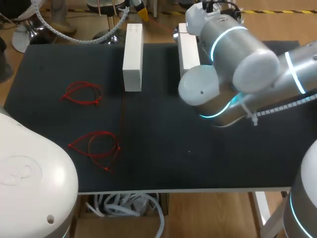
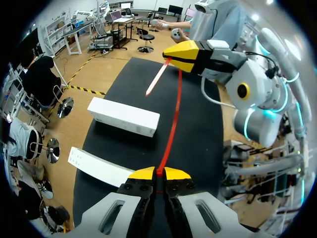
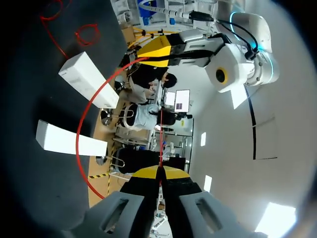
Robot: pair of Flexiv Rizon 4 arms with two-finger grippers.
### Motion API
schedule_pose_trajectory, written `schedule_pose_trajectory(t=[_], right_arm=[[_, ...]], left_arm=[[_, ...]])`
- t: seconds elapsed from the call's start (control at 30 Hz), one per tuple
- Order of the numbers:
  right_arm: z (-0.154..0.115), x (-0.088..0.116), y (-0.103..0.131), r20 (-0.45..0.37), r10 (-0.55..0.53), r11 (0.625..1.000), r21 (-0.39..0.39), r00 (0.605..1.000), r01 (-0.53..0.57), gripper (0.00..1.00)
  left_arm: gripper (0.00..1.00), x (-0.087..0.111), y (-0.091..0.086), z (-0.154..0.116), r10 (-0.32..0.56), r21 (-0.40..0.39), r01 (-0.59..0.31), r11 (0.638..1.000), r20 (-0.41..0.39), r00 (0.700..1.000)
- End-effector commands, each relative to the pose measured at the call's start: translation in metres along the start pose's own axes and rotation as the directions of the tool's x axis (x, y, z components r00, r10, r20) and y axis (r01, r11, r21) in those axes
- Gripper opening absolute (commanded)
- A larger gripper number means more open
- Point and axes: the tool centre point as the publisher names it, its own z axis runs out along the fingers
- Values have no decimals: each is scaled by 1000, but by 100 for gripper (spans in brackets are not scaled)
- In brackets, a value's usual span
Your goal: Grab the tape and strap the tape.
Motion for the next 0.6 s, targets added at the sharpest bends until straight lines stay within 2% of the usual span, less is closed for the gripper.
schedule_pose_trajectory(t=[0.03, 0.37, 0.6], right_arm=[[-9, -7, 8, -35, -24, 1000, 8, 999, 24, 0], [-23, -18, 18, -51, -90, 986, -143, 995, 82, 0], [-24, -14, 23, -103, -198, 968, -177, 975, 178, 0]], left_arm=[[0, 0, -1, 0, -1, -3, 1, 1000, -1, 1000], [0, 0, -1, 0, -1, -3, 1, 1000, -1, 1000], [0, 0, -1, 0, -1, -3, 1, 1000, -1, 1000]])
